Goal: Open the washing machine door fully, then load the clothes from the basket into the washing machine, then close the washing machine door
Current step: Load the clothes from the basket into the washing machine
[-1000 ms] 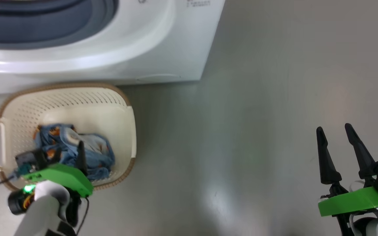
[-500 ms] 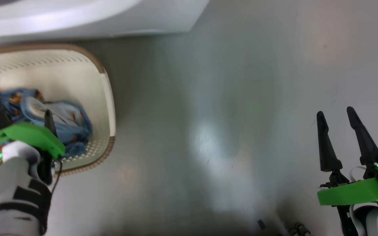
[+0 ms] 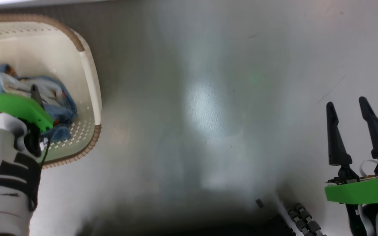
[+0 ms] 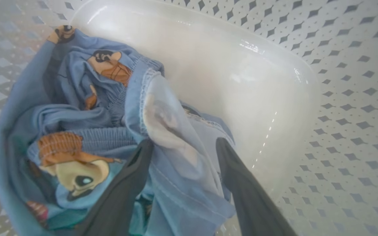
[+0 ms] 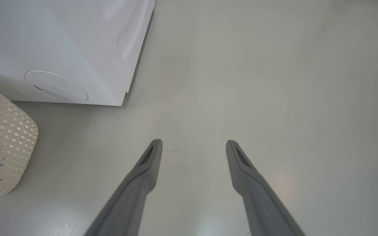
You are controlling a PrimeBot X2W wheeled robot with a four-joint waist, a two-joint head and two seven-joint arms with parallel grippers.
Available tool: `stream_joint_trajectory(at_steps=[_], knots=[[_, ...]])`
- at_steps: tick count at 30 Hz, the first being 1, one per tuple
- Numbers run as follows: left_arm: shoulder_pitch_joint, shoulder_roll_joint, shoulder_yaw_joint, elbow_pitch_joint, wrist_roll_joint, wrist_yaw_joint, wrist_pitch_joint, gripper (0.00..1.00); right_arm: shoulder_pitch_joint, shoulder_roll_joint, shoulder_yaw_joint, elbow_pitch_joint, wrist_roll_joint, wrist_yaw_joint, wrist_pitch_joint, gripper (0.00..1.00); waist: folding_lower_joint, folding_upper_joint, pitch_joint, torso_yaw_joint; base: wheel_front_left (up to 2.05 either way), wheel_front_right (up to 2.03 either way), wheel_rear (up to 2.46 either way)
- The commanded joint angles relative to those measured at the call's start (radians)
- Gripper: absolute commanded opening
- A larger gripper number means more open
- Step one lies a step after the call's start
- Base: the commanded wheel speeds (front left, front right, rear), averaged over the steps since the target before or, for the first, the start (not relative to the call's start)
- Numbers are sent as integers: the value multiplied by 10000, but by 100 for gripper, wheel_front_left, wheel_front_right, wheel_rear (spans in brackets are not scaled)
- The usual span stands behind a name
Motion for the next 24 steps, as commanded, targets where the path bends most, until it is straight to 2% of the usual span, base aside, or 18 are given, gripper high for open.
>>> stream_joint_trajectory(at_steps=[1, 10, 18, 20, 24], knots=[[146, 398, 125, 24, -95, 139, 110, 100, 272, -52, 121, -380, -112, 88, 93, 100, 0, -1, 313, 88, 0, 0, 0], [-82, 284, 155, 59, -268, 319, 280, 100, 461, -51, 60, -764, -165, 88, 359, 100, 0, -1, 420, 111, 0, 0, 0], [-43, 234, 127, 72, -392, 310, 381, 100, 509, -51, 80, -917, -197, 88, 492, 100, 0, -1, 418, 58, 0, 0, 0], [-34, 203, 119, 73, -428, 256, 365, 0, 482, -50, 88, -944, -216, 88, 519, 100, 0, -1, 404, 68, 0, 0, 0], [6, 145, 74, 76, -477, 148, 427, 0, 413, -50, 77, -958, -232, 88, 551, 100, 0, -1, 365, 93, 0, 0, 0]])
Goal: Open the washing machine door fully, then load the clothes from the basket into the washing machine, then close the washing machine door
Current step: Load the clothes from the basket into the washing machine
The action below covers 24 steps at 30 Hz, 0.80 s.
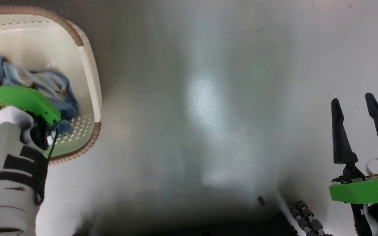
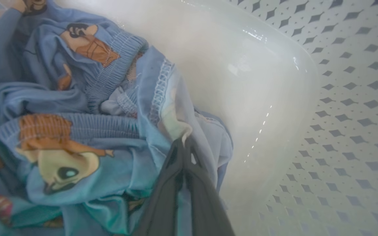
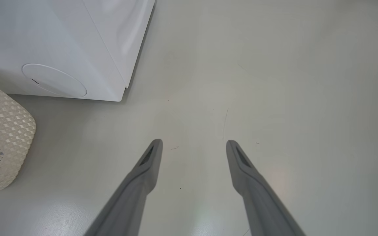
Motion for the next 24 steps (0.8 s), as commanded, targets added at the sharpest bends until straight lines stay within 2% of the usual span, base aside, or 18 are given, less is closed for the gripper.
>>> stream_joint_trajectory(at_steps=[1, 13, 24], knots=[[375, 457, 112, -1, -73, 10, 34, 0, 321, -50, 188, -227, -101, 88, 28, 100, 0, -1, -18, 8, 0, 0, 0], [772, 582, 49, 1, -189, -67, -170, 0, -277, -50, 466, 403, 11, 88, -288, 100, 0, -1, -708, -128, 0, 0, 0], [1810, 674, -178, 1, -154, -489, -727, 0, -659, -49, 718, 1324, 145, 88, -590, 100, 0, -1, -2076, -344, 0, 0, 0]])
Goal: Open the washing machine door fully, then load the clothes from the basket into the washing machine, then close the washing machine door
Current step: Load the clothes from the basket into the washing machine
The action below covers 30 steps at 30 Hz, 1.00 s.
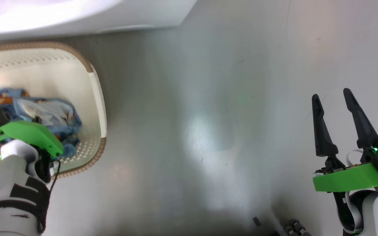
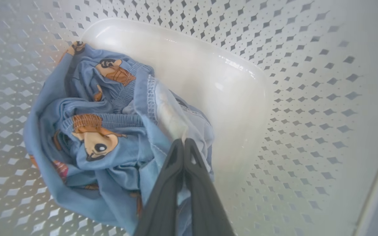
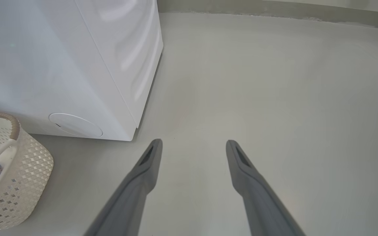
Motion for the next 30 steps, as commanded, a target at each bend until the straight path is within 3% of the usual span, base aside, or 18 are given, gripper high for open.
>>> stream_joint_trajectory(at_steps=[1, 19, 30], knots=[[527, 485, 133, -29, -66, -77, -169, 0, 144, -45, 254, -96, 94, 88, -62, 100, 0, 0, -543, -90, 0, 0, 0], [1833, 183, -348, -477, 59, -1105, -1366, 0, 162, -69, 372, 728, 151, 88, -149, 100, 0, 0, -2357, 416, 0, 0, 0], [3478, 170, -152, -2911, 368, -1235, -1402, 0, 380, -126, 413, 1129, 229, 88, -193, 100, 0, 0, -3744, 780, 0, 0, 0]])
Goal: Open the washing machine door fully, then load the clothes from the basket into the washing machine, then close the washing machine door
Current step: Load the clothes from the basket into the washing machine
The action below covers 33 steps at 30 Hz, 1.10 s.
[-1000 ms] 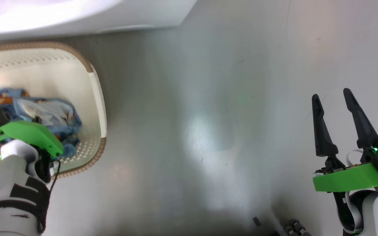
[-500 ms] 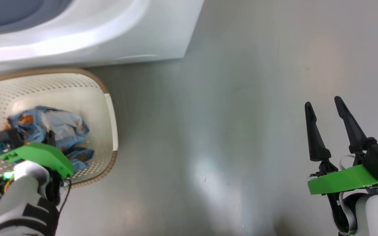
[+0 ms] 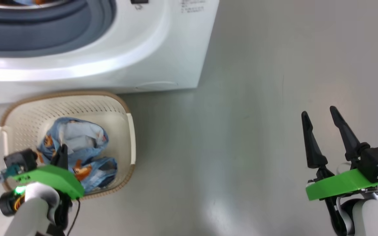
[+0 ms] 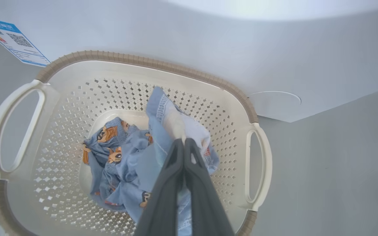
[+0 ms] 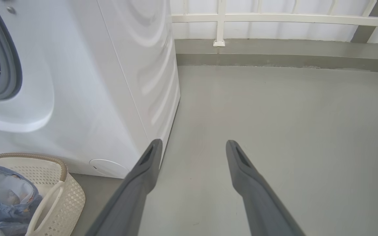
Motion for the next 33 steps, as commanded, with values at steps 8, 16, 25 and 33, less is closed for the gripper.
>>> stream_joint_trajectory(at_steps=[8, 16, 25, 33], knots=[[1837, 197, 666, -2268, 523, -19, -134, 0, 555, -44, 334, 140, 211, 88, -132, 100, 0, 0, -1596, 357, 0, 0, 0], [2977, -45, 813, -3910, 937, -23, -135, 0, 846, -35, 286, 351, 280, 88, -172, 100, 0, 0, -2435, 488, 0, 0, 0], [4346, -316, 767, -5977, 1114, -25, -135, 0, 1226, -57, 533, 170, 577, 88, -425, 100, 0, 0, -3428, 625, 0, 0, 0], [5194, -486, 851, -7142, 1267, -26, -135, 0, 1571, -39, 371, 161, 654, 88, -443, 100, 0, 0, -3993, 765, 0, 0, 0]])
